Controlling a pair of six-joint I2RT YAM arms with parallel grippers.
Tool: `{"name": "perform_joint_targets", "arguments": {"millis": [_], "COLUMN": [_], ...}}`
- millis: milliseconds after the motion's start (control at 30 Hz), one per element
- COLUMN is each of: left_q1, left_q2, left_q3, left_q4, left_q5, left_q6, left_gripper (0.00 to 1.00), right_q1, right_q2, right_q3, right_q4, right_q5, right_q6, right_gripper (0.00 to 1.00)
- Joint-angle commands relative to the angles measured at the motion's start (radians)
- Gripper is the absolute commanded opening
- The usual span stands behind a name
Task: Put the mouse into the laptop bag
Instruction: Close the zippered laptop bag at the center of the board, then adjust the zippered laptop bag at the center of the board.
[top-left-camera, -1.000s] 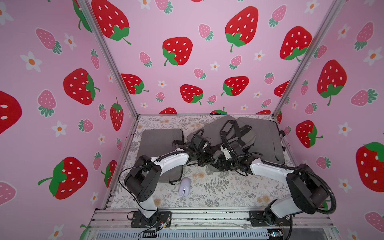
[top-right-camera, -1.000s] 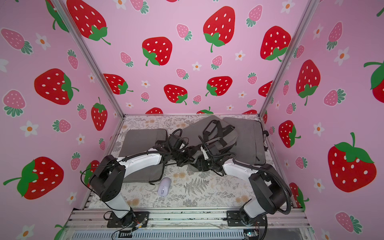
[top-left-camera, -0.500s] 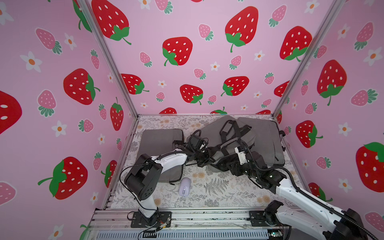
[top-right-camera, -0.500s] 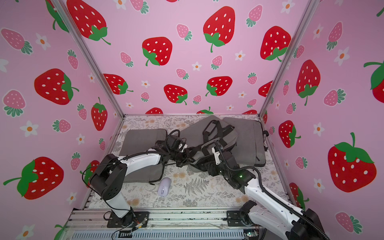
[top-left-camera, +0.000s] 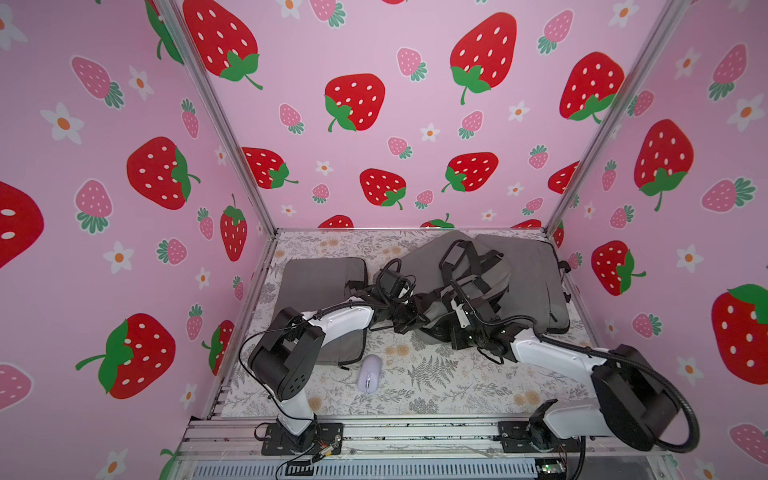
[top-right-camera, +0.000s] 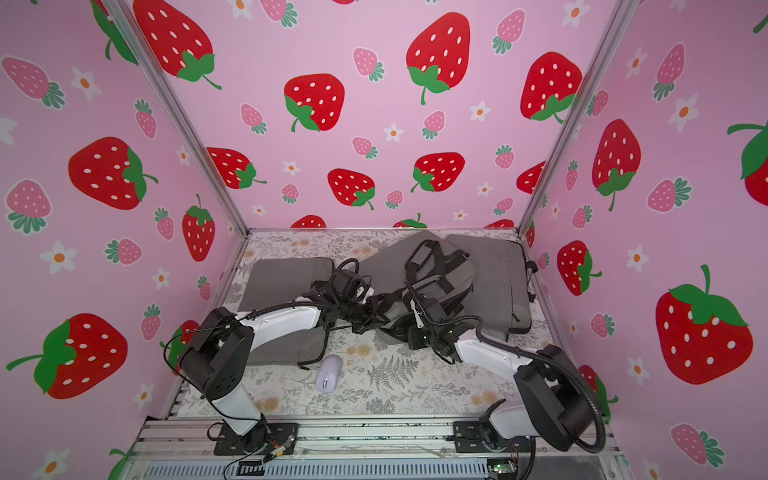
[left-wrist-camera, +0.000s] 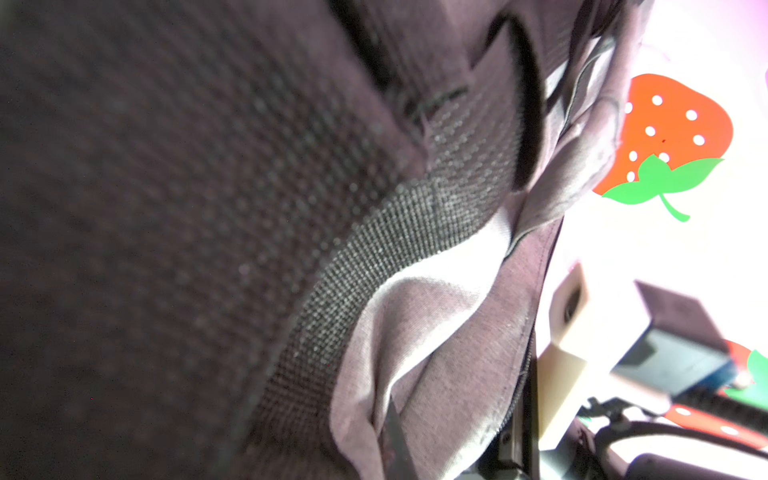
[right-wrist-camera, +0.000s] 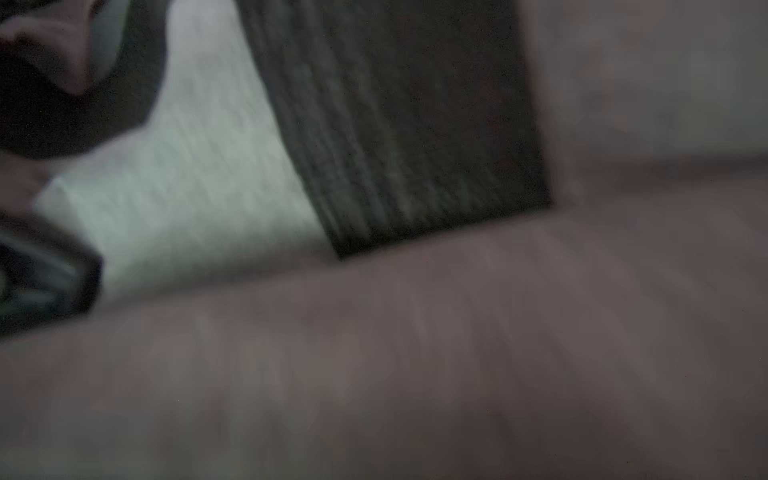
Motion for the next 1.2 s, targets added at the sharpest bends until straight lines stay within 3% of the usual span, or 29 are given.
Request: {"name": "perform_joint_targets", "arguments": {"millis": [0,167,400,533,667,767,800,867,1067,1167], "left_q1": [0.004,0.019,0.041,0.042,0.04,0.038,0.039,0.038,0.045,0.067], "left_q2": [-0.017,-0.026,-0.099,-0.159,-0.211,-0.227,-0.223,-0.206,-0.12,-0.11], "left_q3": [0.015,0.001,-0.069,-0.09,-0.108,-0.153,-0.168,-0.192,-0.191,-0.16], "left_q4": [-0.008,-0.011,-0.016,-0.044,-0.12,-0.124,-0.114,-0.093,-0.019,-0.06], "left_q5": [0.029,0.036,0.022,0.008,-0.036,-0.064,-0.066,-0.072,-0.027,-0.048], "left_q6": [0.019,0.026,0.024,0.034,0.062,0.054,0.048,0.039,0.002,0.031], "left_gripper": [0.0,0.0,0.51,0.65,0.73,0.77,0.77,0.79,0.78,0.79], "right_q1": [0.008,0.009,-0.041,-0.22,-0.429,-0.562,-0.6,-0.645,-0.684,-0.701], "right_q2": [0.056,-0.042,-0.419,-0.499,-0.389,-0.222,-0.165,-0.078,0.092,0.172], "right_q3": [0.057,0.001,-0.038,0.011,0.084,0.178,0.212,0.275,0.45,0.521], "right_q4": [0.124,0.095,-0.349,-0.485,-0.459,-0.432,-0.424,-0.408,-0.397,-0.372], "right_q5": [-0.093,-0.066,0.183,0.194,0.084,0.005,-0.022,-0.049,0.05,0.004], "right_q6": [0.025,0.03,-0.006,-0.049,-0.107,-0.136,-0.138,-0.156,-0.185,-0.181], "right_gripper": [0.0,0.0,0.0,0.01,0.19,0.46,0.51,0.53,0.58,0.58]}}
